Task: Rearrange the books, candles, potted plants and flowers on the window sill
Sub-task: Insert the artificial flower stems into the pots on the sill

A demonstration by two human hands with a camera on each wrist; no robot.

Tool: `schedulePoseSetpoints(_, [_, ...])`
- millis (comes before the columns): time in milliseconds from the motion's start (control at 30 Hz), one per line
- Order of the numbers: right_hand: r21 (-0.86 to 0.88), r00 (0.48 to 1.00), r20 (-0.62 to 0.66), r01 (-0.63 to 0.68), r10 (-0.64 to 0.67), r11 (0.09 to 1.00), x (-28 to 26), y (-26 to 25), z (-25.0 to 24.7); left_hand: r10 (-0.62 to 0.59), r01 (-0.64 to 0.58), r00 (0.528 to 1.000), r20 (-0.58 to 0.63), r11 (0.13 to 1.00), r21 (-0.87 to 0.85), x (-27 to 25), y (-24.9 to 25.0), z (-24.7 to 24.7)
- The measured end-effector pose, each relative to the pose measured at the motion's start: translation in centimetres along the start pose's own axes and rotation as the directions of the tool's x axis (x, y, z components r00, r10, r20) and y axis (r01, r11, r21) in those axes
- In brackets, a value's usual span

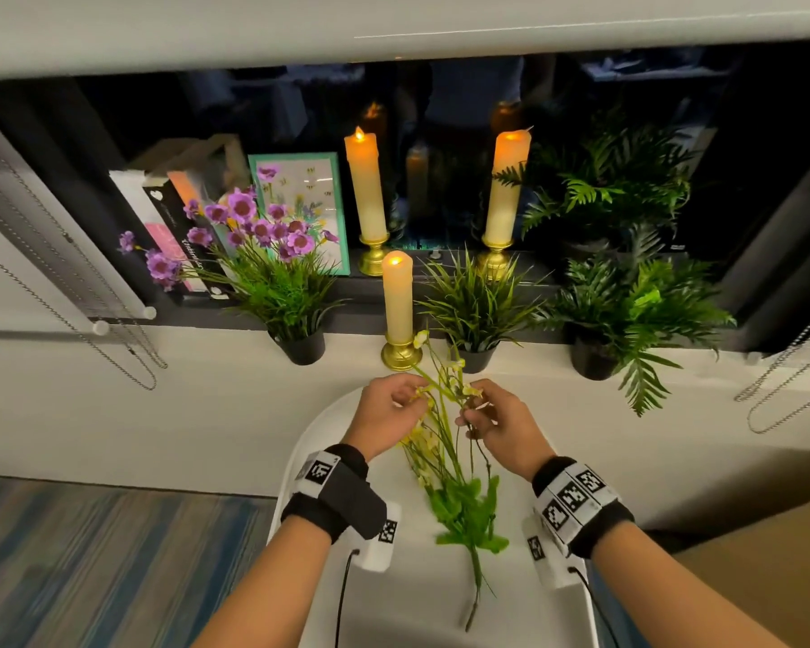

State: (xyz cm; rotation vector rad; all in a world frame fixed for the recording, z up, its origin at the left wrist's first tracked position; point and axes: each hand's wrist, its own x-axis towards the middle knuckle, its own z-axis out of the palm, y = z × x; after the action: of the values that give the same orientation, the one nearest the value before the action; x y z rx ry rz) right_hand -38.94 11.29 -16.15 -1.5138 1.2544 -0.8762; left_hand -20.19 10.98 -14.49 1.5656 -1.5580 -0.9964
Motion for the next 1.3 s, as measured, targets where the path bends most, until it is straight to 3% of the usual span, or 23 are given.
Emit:
schedulePoseSetpoints(100, [0.053,0.999,0.035,-0.023,0.021,0.998,-0.2,-0.4,0.3,0.052,-0.051,0.998,-0.021,0.997,0.06,0.1,0.4,-0.4])
schedulePoseSetpoints(233, [0.079,0.998,-0.034,0.048,-0.046,0.996,-0.4,-1.1,-0.3,0.108,-0.086,0.99,-0.093,0.974,0.21,0.2,-0.7,-1.4])
schedulePoseSetpoints(433, [0.076,0.994,0.001,0.107,-0.108,0.991,-0.6,-1.6,-1.2,0.031,0.049,0.967,-0.253,0.951,0.305,0.7,-3.2,-3.1])
schedulePoseSetpoints(533, [0.093,0.995,0.013,0.101,-0.102,0.991,-0.7,-1.9,-1.0,-0.023,0.071,0.982,-0.187,0.965,0.253,0.7,-2.7,-3.3])
schedulePoseSetpoints(667, [0.127,0.992,0.045,0.108,-0.114,0.986,-0.7,-2.7,-0.4,0.008,-0.002,0.999,-0.033,0.984,0.18,0.1,-0.4,-2.1])
schedulePoseSetpoints(767, [0.145,0.991,0.076,0.101,-0.113,0.984,-0.6,-2.9,-0.1,0.014,-0.016,0.985,0.17,1.0,0.014,-0.6,2.2,-1.0])
schedulePoseSetpoints(833, [0.153,0.987,0.099,0.108,-0.124,0.982,-0.6,-3.0,-0.1,0.051,-0.042,0.973,0.224,0.998,-0.046,-0.9,3.4,-0.2])
schedulePoseSetpoints(1033, [0.173,0.996,-0.013,0.095,-0.094,0.98,-0.7,-3.1,-0.6,0.096,-0.077,0.99,0.102,0.982,-0.175,-0.8,3.7,1.1])
schedulePoseSetpoints(1300, [0.032,0.961,-0.25,0.131,-0.119,0.991,-0.2,-3.9,-1.2,0.075,-0.058,0.995,0.065,0.973,-0.225,-0.1,3.3,0.6])
